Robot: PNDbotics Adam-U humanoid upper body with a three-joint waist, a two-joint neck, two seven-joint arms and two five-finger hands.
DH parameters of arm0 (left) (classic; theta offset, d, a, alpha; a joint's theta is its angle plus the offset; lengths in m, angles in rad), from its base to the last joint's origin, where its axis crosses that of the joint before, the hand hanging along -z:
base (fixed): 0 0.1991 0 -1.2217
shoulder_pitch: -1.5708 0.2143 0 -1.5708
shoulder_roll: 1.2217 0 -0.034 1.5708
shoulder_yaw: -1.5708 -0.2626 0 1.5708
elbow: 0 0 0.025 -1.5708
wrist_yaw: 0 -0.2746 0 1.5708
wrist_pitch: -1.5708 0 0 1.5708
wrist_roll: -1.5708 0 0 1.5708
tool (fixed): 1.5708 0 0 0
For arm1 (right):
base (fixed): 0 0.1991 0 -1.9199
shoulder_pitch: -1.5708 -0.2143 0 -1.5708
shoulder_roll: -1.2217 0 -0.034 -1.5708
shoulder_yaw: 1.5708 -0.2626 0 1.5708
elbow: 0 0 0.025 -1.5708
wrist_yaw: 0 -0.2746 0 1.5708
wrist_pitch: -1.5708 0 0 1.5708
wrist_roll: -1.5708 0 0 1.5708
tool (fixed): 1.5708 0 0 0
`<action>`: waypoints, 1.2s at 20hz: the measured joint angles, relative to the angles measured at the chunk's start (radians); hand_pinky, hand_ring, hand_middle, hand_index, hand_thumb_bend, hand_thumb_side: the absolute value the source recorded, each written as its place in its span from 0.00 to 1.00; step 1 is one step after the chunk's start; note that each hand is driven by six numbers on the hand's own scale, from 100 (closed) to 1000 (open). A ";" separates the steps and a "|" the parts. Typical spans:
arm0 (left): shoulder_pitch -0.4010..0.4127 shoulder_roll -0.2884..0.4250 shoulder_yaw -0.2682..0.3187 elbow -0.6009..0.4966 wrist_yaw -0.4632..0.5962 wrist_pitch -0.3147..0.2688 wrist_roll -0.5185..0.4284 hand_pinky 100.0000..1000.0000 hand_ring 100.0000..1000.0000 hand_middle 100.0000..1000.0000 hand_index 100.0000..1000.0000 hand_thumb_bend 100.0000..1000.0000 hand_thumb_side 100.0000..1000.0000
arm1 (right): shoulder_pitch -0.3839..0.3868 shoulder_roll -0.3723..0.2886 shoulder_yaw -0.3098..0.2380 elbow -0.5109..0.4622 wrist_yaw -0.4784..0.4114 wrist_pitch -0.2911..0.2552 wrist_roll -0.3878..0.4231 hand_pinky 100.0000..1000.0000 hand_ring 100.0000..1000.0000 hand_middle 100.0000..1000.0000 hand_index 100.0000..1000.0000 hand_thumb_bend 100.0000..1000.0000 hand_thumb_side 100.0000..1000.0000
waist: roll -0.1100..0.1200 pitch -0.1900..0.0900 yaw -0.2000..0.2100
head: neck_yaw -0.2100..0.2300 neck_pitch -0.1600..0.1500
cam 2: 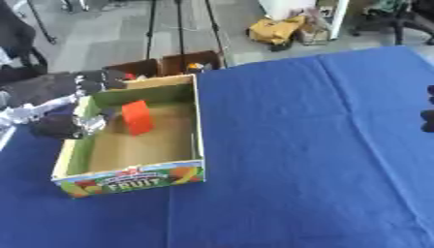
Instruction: Pick up objects on the table and place them in the box.
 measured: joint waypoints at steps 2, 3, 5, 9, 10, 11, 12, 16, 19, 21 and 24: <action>0.025 0.016 0.014 -0.095 0.041 0.023 0.007 0.82 0.98 1.00 1.00 0.00 1.00 | 0.000 0.000 -0.003 0.000 0.000 0.004 -0.005 0.64 0.73 0.39 0.64 0.33 1.00 | 0.000 0.000 0.012 | -0.004 0.003; 0.043 0.024 0.021 -0.142 0.066 0.038 0.015 0.82 0.98 1.00 1.00 0.00 1.00 | 0.000 0.000 -0.005 0.000 0.000 0.007 -0.008 0.64 0.73 0.39 0.64 0.33 1.00 | -0.001 0.000 0.018 | -0.006 0.006; 0.084 0.036 0.037 -0.236 0.133 0.070 0.037 0.79 0.97 1.00 1.00 0.00 1.00 | 0.001 0.000 -0.006 0.000 0.000 0.011 -0.015 0.64 0.72 0.39 0.63 0.33 1.00 | -0.008 -0.006 0.031 | -0.011 0.008; 0.171 0.038 0.076 -0.391 0.297 0.144 0.111 0.73 0.93 0.96 1.00 0.00 1.00 | 0.001 0.001 -0.010 0.000 0.001 0.021 -0.028 0.63 0.72 0.39 0.63 0.33 1.00 | -0.030 -0.021 0.058 | -0.020 0.009; 0.190 0.037 0.086 -0.423 0.337 0.163 0.134 0.76 0.94 0.97 1.00 0.00 1.00 | 0.001 0.001 -0.011 0.000 0.001 0.023 -0.032 0.63 0.72 0.39 0.63 0.33 1.00 | -0.033 -0.022 0.063 | -0.022 0.009; 0.208 0.037 0.093 -0.455 0.376 0.174 0.152 0.79 0.96 0.98 1.00 0.00 0.91 | 0.001 0.002 -0.011 0.000 0.001 0.025 -0.036 0.63 0.72 0.39 0.63 0.33 1.00 | -0.036 -0.024 0.068 | -0.023 0.009; 0.222 0.036 0.099 -0.480 0.412 0.176 0.162 0.80 0.96 0.97 1.00 0.00 0.58 | 0.001 0.003 -0.012 0.000 0.001 0.027 -0.040 0.63 0.72 0.39 0.63 0.33 1.00 | -0.039 -0.027 0.073 | -0.025 0.009; 0.261 0.021 0.120 -0.527 0.553 0.157 0.167 0.79 0.93 0.87 1.00 0.00 0.35 | 0.000 0.009 -0.012 0.000 0.002 0.032 -0.053 0.63 0.71 0.39 0.63 0.33 1.00 | -0.053 -0.033 0.088 | -0.031 0.009; 0.281 0.001 0.145 -0.532 0.662 0.179 0.206 0.82 0.91 0.83 1.00 0.00 0.49 | 0.000 0.009 -0.012 0.000 0.002 0.034 -0.063 0.63 0.71 0.40 0.63 0.33 1.00 | -0.061 -0.037 0.095 | -0.032 0.009; 0.299 -0.011 0.159 -0.532 0.736 0.184 0.233 0.82 0.91 0.82 0.99 0.00 0.66 | -0.001 0.009 -0.012 0.000 0.002 0.035 -0.072 0.62 0.71 0.40 0.63 0.34 1.00 | -0.064 -0.037 0.097 | -0.035 0.009; 0.339 -0.026 0.180 -0.532 0.829 0.153 0.252 0.82 0.93 0.86 1.00 0.00 0.93 | -0.007 0.009 -0.015 0.000 -0.001 0.035 -0.095 0.62 0.71 0.42 0.63 0.35 1.00 | -0.069 -0.037 0.104 | -0.042 0.010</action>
